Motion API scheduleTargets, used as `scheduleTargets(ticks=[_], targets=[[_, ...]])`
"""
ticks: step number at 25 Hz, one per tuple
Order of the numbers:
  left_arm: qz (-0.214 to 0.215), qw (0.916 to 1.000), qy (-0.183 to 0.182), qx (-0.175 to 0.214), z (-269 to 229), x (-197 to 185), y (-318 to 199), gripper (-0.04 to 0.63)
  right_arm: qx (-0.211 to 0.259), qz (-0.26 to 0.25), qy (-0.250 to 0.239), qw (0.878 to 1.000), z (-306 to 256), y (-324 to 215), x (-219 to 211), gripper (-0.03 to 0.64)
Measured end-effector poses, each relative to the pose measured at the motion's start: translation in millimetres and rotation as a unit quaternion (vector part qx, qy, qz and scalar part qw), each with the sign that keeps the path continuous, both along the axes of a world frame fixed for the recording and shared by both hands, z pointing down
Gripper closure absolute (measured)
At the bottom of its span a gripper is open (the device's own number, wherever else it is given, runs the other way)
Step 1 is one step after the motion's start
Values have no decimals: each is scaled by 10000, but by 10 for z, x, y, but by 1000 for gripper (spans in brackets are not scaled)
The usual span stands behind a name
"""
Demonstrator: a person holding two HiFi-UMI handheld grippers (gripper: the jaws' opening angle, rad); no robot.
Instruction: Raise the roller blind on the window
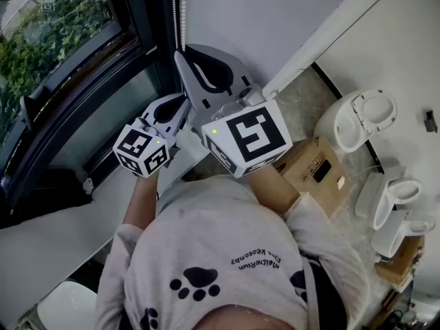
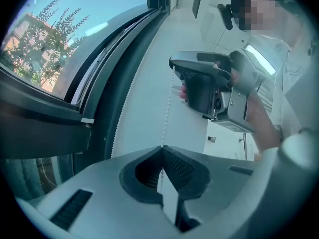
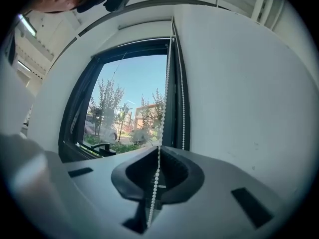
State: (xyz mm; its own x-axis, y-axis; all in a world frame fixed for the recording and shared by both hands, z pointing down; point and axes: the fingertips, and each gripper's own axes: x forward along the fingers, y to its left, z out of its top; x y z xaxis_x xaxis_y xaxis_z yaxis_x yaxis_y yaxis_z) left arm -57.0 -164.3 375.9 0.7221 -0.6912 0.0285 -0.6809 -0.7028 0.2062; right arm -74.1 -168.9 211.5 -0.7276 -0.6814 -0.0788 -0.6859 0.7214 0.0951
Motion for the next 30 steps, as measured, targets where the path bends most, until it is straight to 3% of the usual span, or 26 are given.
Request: scheduleTargets(ticks=[10,14,30], targets=[[-220,9991,-361,6,453,5,37,586,-177,176,126,9996,467,-5,23,606],[-194,9984,-511,-176,736,46,54,586,-195,312,231,9991,756,15,33,607],[-242,9900,-939,-1024,1795,8,179,586,-973,402,669,9922,1831,-44,50,607]])
